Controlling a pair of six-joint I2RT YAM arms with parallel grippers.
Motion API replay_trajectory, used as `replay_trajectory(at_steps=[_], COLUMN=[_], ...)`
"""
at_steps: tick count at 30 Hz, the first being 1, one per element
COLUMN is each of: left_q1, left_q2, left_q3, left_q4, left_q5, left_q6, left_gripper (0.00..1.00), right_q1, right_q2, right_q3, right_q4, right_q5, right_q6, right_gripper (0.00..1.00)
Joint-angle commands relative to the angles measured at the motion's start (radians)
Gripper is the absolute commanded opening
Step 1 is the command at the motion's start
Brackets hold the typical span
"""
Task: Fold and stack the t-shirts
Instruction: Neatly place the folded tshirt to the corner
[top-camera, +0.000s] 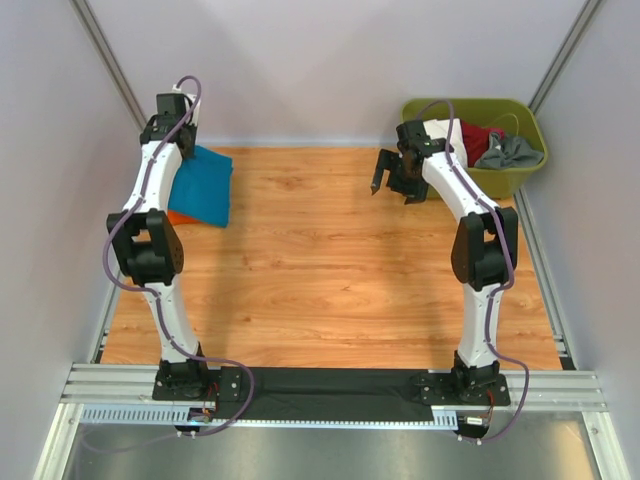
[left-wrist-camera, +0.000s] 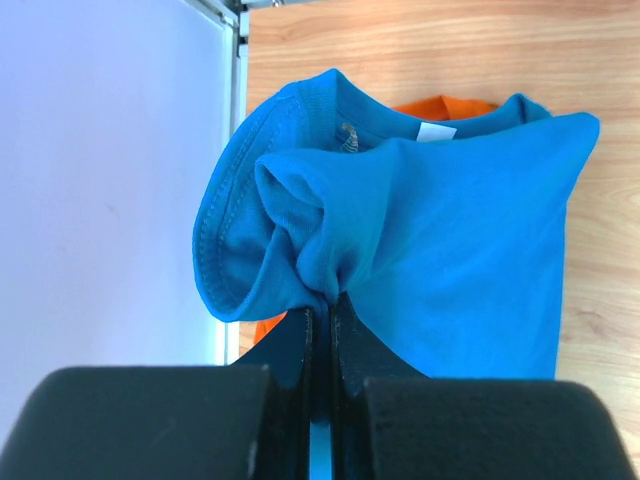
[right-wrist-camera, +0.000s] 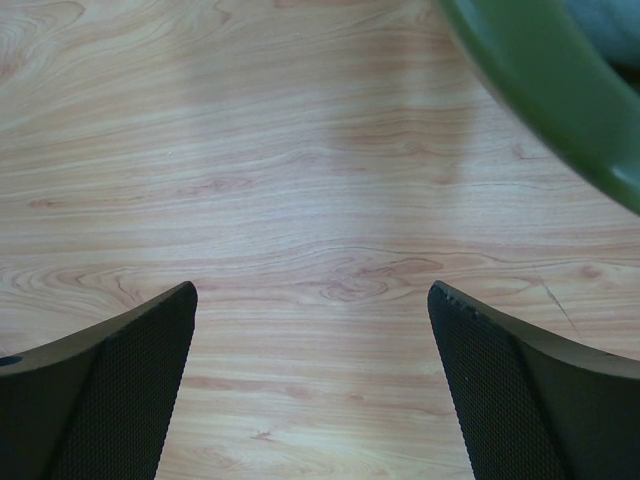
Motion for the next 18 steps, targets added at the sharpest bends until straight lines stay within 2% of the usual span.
replay_trajectory(at_steps=[1,11,18], left_q1=[0.027,0.108,0.178], left_q2=[0.034,0.147,0.223], left_q3=[0.021,0.032,0.058], left_q4=[0.033,0.094,0.117], left_q5=[-0.003,-0.017,0.049], left_q6=[0.048,0.048,0.035], left_gripper=[0.00,0.00,0.00], right_q1=[-0.004,-0.006,-0.006], right_q2=[0.012,0.027,0.015], right_q3=[0.055,0.081,0.060], right_q4=[-0.012,-0.030,0.010], right_q5=[-0.008,-0.019,-0.052], right_q6=[-0.020,-0.009,-0.006], right_gripper=[1.00,1.00,1.00])
